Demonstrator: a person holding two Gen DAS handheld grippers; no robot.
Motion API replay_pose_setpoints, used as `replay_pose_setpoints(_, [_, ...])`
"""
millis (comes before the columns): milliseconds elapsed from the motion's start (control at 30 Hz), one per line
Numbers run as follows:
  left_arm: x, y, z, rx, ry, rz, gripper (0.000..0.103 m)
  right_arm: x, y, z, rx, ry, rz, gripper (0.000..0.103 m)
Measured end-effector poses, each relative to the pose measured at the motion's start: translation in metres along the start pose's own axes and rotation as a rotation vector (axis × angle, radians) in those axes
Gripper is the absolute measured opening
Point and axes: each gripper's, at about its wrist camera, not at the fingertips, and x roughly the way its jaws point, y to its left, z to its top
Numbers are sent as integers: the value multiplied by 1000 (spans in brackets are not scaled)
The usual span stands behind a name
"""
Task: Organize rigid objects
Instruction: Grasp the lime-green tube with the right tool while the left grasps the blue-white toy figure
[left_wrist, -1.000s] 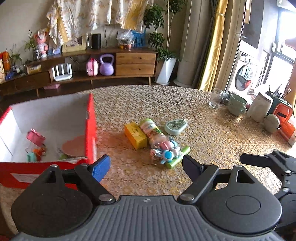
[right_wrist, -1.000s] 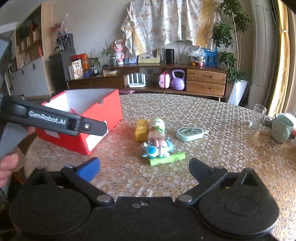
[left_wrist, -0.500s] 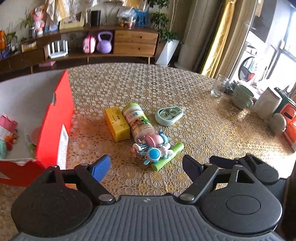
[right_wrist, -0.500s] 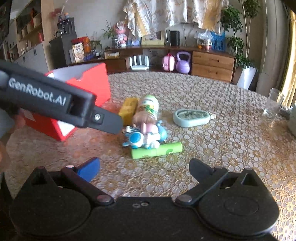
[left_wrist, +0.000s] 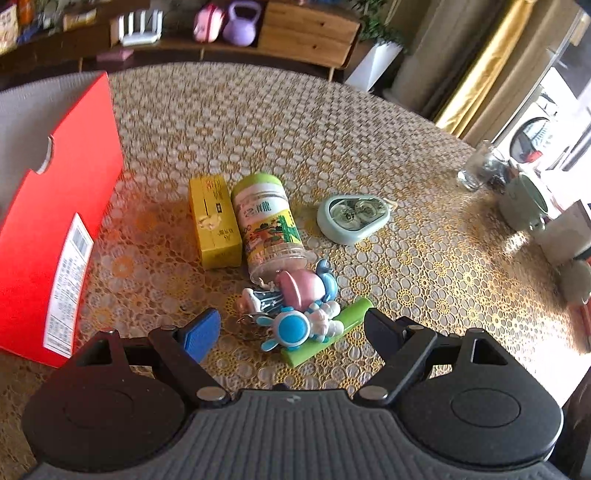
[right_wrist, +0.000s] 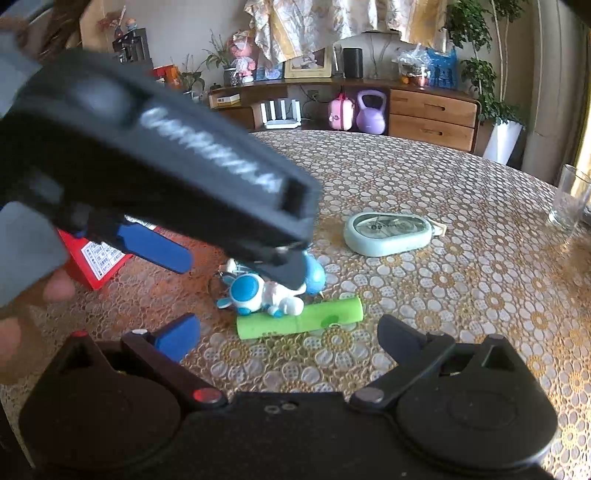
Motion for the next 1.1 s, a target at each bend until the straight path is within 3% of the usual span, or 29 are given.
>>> replay_pose_setpoints(233, [19, -4, 7, -52, 62, 5, 85, 8, 2, 5, -32, 3, -13, 102])
replay_pose_setpoints(600, [27, -3, 8, -88, 85, 7, 84, 16, 0, 3, -37, 21, 2, 99])
replay_pose_setpoints(733, [32, -3, 5, -90, 108, 12, 71, 19, 2, 1, -54, 25, 2, 96])
replay_pose_setpoints(900, [30, 0, 3, -96, 105, 4, 70, 19, 4, -1, -68, 21, -7, 90])
replay_pose_setpoints(933, [30, 1, 3, -97, 105, 3, 70, 18, 5, -1, -71, 18, -12, 85])
replay_pose_setpoints(1033, [29, 1, 2, -92, 102, -1, 56, 17, 6, -1, -83, 17, -23, 81])
replay_pose_setpoints(1100, [28, 3, 2, -104, 108, -14, 56, 17, 5, -1, -80, 16, -19, 81])
